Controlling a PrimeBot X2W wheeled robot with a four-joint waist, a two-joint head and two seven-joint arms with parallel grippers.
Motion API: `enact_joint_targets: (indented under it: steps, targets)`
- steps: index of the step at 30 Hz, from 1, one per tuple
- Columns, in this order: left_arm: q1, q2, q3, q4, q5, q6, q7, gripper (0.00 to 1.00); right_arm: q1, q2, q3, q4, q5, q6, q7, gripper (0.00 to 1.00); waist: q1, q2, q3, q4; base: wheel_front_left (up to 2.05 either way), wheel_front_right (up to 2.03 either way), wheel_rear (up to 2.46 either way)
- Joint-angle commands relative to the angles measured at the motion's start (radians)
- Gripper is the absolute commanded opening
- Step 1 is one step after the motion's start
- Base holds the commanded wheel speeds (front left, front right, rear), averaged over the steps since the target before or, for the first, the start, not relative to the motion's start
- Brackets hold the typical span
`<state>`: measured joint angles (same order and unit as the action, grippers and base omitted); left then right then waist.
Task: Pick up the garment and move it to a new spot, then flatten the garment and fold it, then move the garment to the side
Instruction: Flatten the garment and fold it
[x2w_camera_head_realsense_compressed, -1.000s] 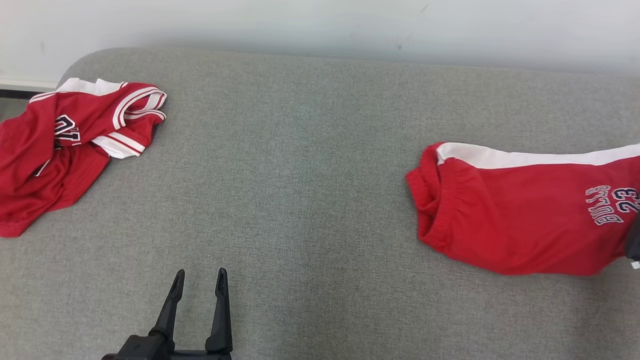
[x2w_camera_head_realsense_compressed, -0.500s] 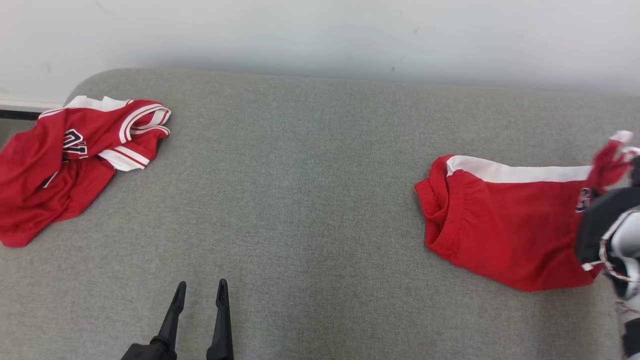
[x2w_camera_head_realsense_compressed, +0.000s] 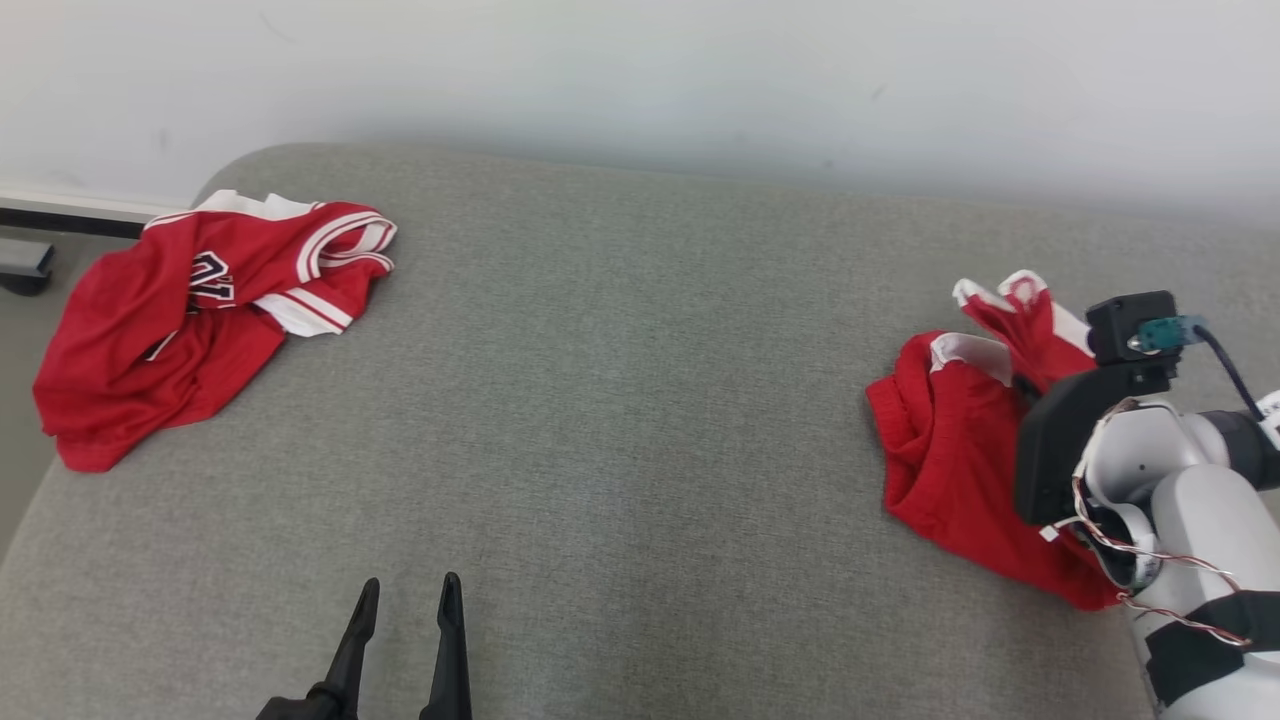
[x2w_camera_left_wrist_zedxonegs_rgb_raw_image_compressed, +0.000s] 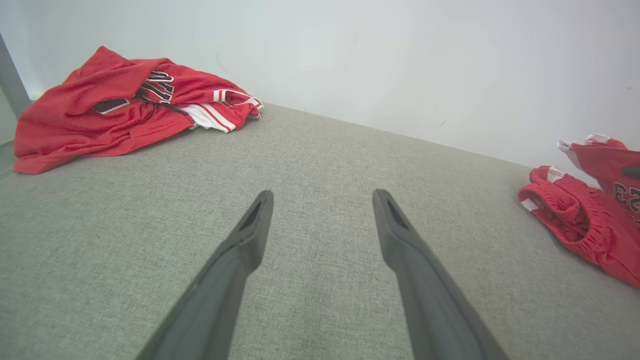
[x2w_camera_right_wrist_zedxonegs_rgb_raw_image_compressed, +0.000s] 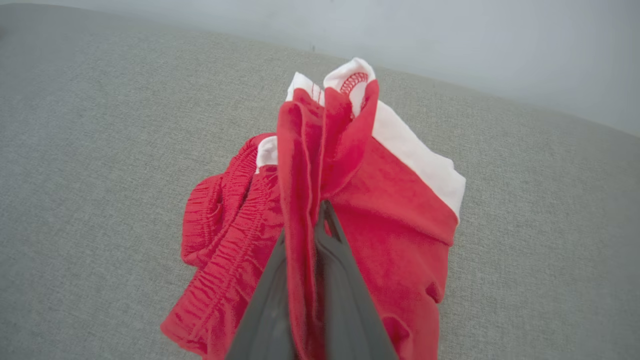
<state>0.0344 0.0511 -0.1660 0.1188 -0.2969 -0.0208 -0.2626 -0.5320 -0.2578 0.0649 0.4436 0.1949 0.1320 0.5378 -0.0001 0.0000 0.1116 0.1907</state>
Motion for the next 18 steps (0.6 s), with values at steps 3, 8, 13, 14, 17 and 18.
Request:
enact_joint_targets:
  steps: [3, 8, 13, 14, 17, 18]
  targets:
    - [0.013, -0.001, -0.004, 0.002, -0.006, 0.005, -0.003, 1.00, -0.019, 0.018, 0.019, 0.030, 0.018, -0.002, -0.004, 0.00, 0.0001, 0.0000, -0.008, 0.023, 0.00, 0.00, 0.00]
    - [0.013, -0.001, -0.006, 0.001, -0.012, 0.010, -0.003, 1.00, -0.040, 0.042, 0.045, 0.086, 0.024, -0.002, -0.013, 0.00, 0.0001, 0.0000, -0.006, 0.041, 0.00, 0.00, 0.00]
    - [0.007, -0.001, -0.003, 0.004, -0.016, 0.010, -0.003, 1.00, -0.062, 0.054, 0.052, 0.140, 0.025, -0.002, -0.035, 0.00, 0.0001, 0.0000, -0.004, 0.051, 0.00, 0.00, 0.00]
    - [0.007, -0.001, -0.003, 0.004, -0.016, 0.010, -0.003, 1.00, -0.066, 0.056, 0.052, 0.148, 0.027, -0.002, -0.040, 0.44, 0.0001, 0.0000, -0.004, 0.051, 0.00, 0.00, 0.00]
    - [0.010, -0.001, 0.002, 0.005, -0.018, 0.012, -0.003, 1.00, -0.076, 0.065, 0.058, 0.158, 0.044, -0.002, -0.064, 1.00, 0.0001, 0.0000, -0.009, 0.046, 0.00, 0.00, 0.00]
    - [0.012, -0.001, 0.005, 0.005, -0.017, 0.013, -0.003, 1.00, -0.076, 0.071, 0.061, 0.157, 0.060, -0.002, -0.071, 1.00, 0.0001, 0.0000, -0.012, 0.043, 0.00, 0.00, 0.00]
